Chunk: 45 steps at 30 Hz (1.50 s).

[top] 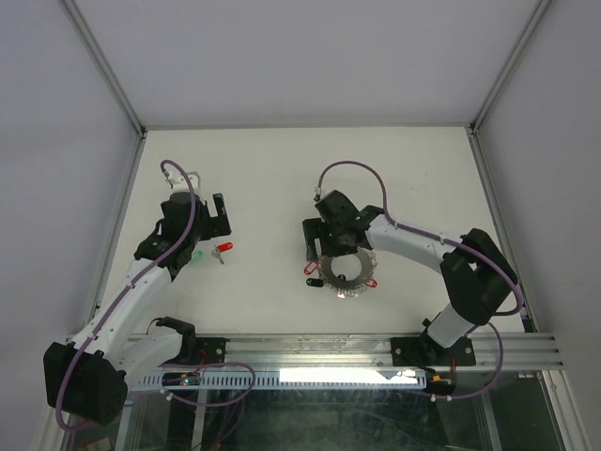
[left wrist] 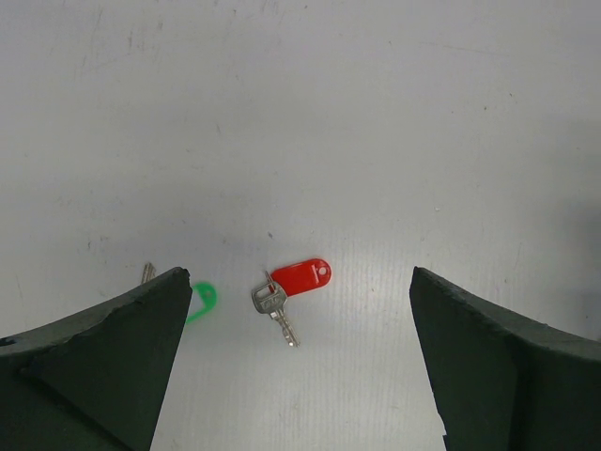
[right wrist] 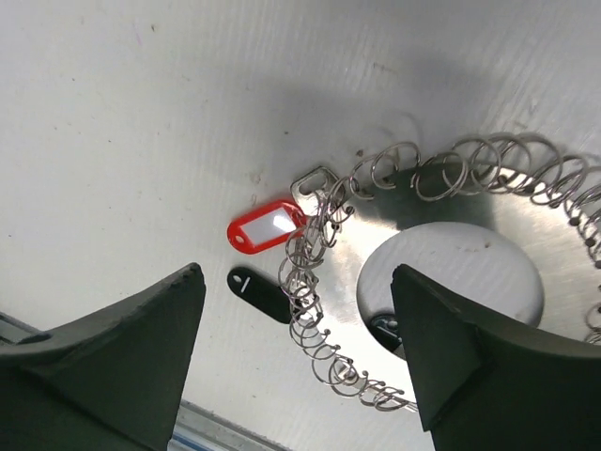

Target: Put the keys on the keyring

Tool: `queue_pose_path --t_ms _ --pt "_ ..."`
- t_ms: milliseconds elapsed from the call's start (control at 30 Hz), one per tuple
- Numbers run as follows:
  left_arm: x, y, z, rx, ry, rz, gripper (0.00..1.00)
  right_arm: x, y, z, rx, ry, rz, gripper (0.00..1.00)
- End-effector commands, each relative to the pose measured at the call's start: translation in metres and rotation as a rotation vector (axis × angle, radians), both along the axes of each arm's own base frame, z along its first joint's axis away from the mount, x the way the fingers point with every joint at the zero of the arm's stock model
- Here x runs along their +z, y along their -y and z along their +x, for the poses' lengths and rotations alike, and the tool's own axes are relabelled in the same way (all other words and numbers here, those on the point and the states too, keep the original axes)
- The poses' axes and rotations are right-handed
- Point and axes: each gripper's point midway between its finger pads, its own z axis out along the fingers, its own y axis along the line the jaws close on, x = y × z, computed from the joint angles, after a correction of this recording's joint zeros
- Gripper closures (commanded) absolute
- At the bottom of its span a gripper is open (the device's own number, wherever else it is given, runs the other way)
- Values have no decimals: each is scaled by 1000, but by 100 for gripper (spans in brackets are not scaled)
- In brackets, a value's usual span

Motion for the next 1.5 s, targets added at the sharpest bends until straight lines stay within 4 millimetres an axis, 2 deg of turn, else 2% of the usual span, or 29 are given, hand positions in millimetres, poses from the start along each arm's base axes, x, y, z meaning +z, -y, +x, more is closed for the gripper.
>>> queue_pose_path --t_ms 0,133,233,300,500,767,1100,1367,1467 --pt "18 4 8 -17 51 -15 1 5 16 3 140 35 -136 19" --pt "17 4 8 -19 46 -14 1 -3 25 -15 232 -10 -222 25" --pt "17 4 8 -21 45 -14 1 -6 28 -20 249 -12 -260 33" --pt "16 5 8 -22 43 -15 1 -7 24 -22 261 -18 -251 35" --pt "17 5 8 -23 45 -16 1 -11 8 -20 306 0 -239 32" --pt "16 5 8 -25 43 -17 1 -23 -5 -12 321 1 -240 33" --pt "15 5 8 -26 40 -17 1 -33 5 -18 268 -31 -299 40" --pt "14 6 8 -28 36 -17 1 -44 7 -20 215 -43 -323 52" --pt "15 6 8 -29 36 -18 1 -43 7 -19 196 -41 -313 53"
